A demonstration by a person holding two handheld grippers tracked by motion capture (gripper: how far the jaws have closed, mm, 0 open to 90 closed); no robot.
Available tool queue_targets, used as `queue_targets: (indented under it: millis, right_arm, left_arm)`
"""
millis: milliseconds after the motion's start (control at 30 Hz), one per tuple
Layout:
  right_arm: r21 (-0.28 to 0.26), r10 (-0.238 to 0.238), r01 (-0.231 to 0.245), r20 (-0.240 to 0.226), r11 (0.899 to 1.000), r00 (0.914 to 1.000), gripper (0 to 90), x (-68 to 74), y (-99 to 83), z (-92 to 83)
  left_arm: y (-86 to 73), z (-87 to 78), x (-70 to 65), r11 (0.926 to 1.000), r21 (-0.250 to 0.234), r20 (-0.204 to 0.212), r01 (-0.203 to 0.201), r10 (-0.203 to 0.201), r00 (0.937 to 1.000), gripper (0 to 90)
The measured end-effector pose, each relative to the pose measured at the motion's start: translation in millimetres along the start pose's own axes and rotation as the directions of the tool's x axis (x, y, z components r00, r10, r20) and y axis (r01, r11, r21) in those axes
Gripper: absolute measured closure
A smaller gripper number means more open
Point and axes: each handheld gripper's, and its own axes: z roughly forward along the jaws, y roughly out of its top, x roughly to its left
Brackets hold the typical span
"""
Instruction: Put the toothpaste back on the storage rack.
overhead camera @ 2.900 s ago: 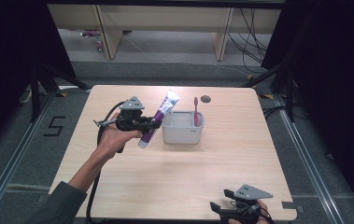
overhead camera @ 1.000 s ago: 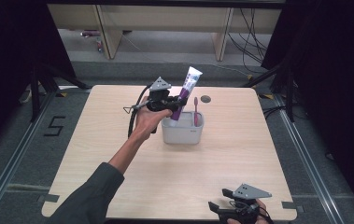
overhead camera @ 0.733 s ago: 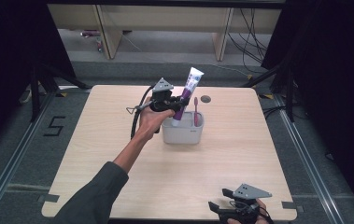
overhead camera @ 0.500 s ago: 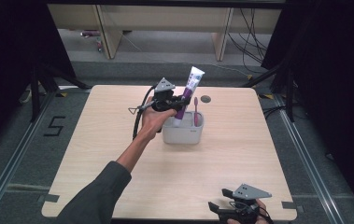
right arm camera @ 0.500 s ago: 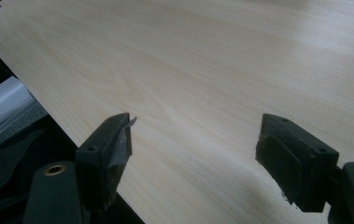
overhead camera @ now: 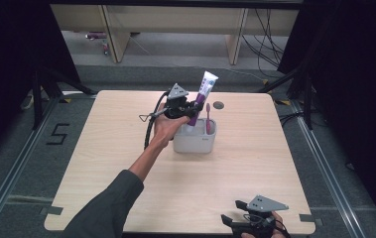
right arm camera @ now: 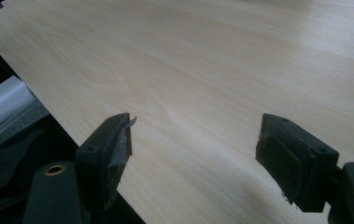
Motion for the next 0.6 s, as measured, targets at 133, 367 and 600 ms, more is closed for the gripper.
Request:
queue_targets:
  millis: [133,367,600]
  right_arm:
    - [0.002,-0.004,0.004,-0.003,1.0,1.0,26.8,0.4,0.4,0.2]
    - [0.0,-0.005,0.005,-0.004,1.0,1.0,26.8,0.0,0.5,-0.4]
    - [0.011,0.016,-0.016,-0.009,1.0,0.9998,26.8,2.2,0.1,-0.4]
  left_arm:
    - [-2.3,1.6,0.2,1.0,0.001,-0.004,0.003,-0.003,1.0,76.3]
    - [-6.9,5.0,1.4,1.0,0.0,-0.011,-0.006,0.006,0.9999,76.3]
    - [-16.5,8.8,0.7,0.9999,0.009,-0.007,-0.009,0.009,0.9999,76.2]
